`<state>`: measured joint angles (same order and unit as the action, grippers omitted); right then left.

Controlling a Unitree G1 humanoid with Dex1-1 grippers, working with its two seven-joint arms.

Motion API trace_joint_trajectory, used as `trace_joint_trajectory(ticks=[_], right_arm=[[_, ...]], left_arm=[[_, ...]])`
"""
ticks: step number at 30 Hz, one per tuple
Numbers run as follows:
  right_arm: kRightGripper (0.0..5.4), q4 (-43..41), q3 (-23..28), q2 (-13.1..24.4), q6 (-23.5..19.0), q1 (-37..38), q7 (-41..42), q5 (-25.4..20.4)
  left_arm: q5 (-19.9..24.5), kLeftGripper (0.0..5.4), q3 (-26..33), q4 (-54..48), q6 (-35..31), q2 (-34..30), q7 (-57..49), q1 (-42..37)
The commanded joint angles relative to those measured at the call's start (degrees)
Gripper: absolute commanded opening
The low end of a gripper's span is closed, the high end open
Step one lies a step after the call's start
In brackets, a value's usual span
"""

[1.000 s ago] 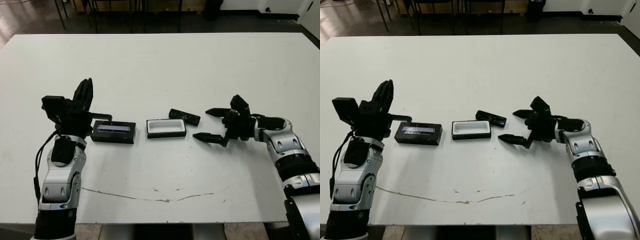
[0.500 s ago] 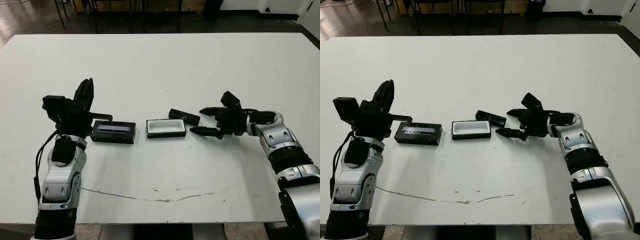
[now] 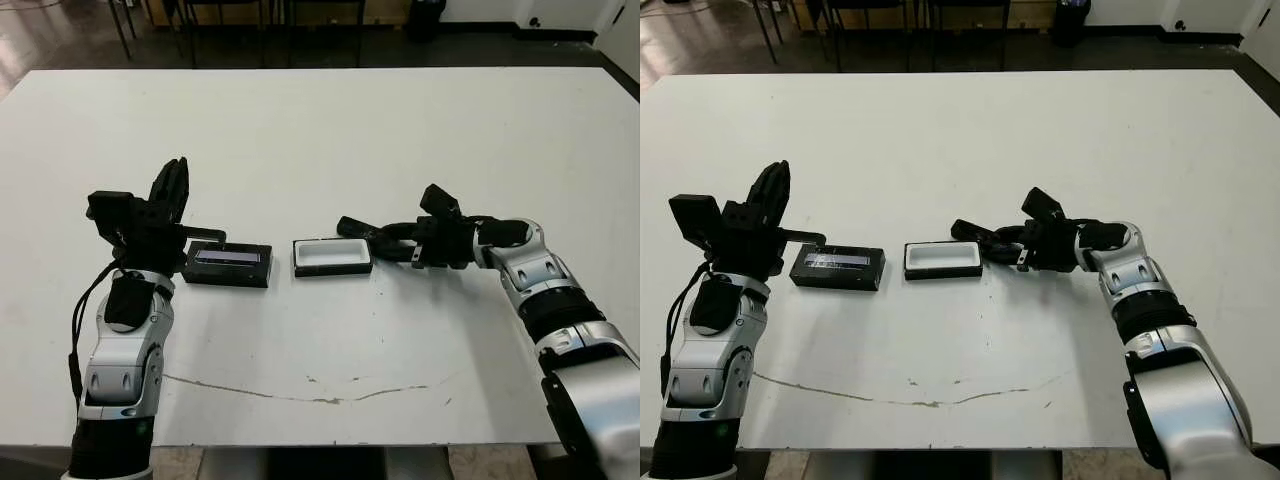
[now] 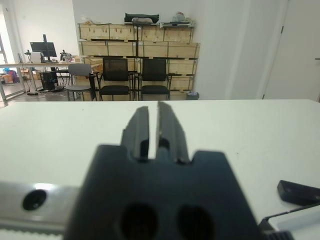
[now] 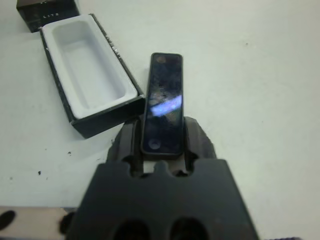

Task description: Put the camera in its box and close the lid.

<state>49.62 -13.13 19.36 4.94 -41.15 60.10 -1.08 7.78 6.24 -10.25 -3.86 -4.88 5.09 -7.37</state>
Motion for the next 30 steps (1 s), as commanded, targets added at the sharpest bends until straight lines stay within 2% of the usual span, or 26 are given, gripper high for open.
trace_joint_trajectory(ticks=[1, 5, 9, 14, 19, 21, 25, 30], right_arm=[[0.3, 3.15, -0.73, -0.44, 1.27, 2.48, -0.6, 2.04], [0.19, 3.9, -0.71, 0.47, 4.37, 2.44, -1.23, 2.83], [0.19, 2.46, 0.3, 2.29, 3.21, 2.21, -3.03, 2.92], [0.13, 3.27, 5.59, 4.63, 6.8, 1.62, -6.06, 0.16], [0.1, 5.15, 11.16, 5.21, 7.02, -1.39, -4.62, -3.92], [0.1, 4.72, 12.51, 5.01, 5.27, -2.65, -3.3, -5.54], [0.1, 3.67, 12.72, 5.05, 4.7, -5.12, 2.88, -7.24], [0.1, -1.28, 8.59, 4.33, -2.64, -7.51, 13.36, -7.21]], left_arm=[[-0.22, 0.0, 0.09, 0.98, -1.02, -0.41, -0.17, -0.14], [0.07, 0.0, 0.19, 1.22, -1.14, -0.25, -0.18, -0.38], [-0.18, 0.0, 0.19, 1.7, -0.38, -0.35, -0.13, -0.58], [0.15, 0.0, 0.46, 1.08, -0.66, -0.42, -0.06, -0.31], [0.25, 0.0, 0.33, 1.06, -0.68, -0.34, 0.03, -0.16], [0.09, 0.0, 0.08, 1.07, -0.63, -0.2, -0.06, -0.16], [-0.28, 0.0, -0.19, 0.83, -0.42, -0.41, 0.04, 0.11], [-0.31, 0.0, -0.03, 0.84, 0.04, -0.23, -0.13, 0.34]])
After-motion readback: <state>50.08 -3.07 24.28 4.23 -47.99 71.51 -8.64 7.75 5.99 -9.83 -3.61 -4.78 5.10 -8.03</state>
